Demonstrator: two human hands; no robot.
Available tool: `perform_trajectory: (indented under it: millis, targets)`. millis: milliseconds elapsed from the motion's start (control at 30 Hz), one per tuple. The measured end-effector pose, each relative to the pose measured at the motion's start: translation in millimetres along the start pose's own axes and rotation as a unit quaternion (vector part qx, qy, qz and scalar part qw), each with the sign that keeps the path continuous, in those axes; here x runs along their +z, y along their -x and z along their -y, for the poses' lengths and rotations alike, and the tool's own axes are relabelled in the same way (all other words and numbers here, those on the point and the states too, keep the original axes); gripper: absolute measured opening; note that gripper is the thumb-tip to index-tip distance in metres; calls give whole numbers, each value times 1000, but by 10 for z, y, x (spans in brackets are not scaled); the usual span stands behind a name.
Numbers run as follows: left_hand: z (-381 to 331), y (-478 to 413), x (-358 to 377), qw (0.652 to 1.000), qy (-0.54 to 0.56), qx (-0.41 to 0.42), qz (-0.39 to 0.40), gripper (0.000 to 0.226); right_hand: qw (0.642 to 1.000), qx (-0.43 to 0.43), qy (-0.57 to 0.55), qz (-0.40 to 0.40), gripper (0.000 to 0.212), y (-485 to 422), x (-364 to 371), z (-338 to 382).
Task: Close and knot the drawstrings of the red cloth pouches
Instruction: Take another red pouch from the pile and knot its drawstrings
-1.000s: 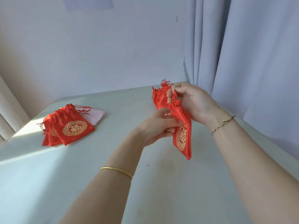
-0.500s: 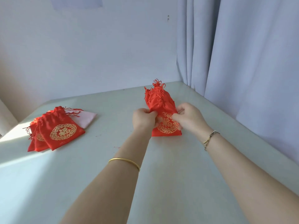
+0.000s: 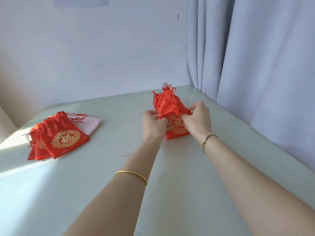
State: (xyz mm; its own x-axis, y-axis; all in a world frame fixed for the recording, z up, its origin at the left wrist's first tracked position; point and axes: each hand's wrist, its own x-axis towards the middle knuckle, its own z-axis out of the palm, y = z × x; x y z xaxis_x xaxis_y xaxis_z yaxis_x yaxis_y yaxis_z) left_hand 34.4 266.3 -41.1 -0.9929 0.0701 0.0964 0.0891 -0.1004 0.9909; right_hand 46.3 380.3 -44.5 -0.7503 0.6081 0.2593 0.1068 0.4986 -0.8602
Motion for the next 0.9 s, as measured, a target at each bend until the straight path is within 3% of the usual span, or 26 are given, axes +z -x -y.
perform_trajectory:
  millis: [167,400,500,700,900]
  targets:
    - [29,3,-17,997,-68,22,2,6,999,-33,11,-1,16,83,-19,46]
    - [5,-70,-4,994,-110,2,-11,7,998,-3,38,40,9,79,-49,102]
    - [-29,-42,11,996,-90,-3,-4,16,999,0,31,26,13,99,-40,92]
    - [-51,16,-35,996,-84,5,-16,27,999,-16,45,5,42,171,-122,93]
    - [-24,51,-202,993,-109,8,-46,31,996,-42,9,-75,31,391,-114,186]
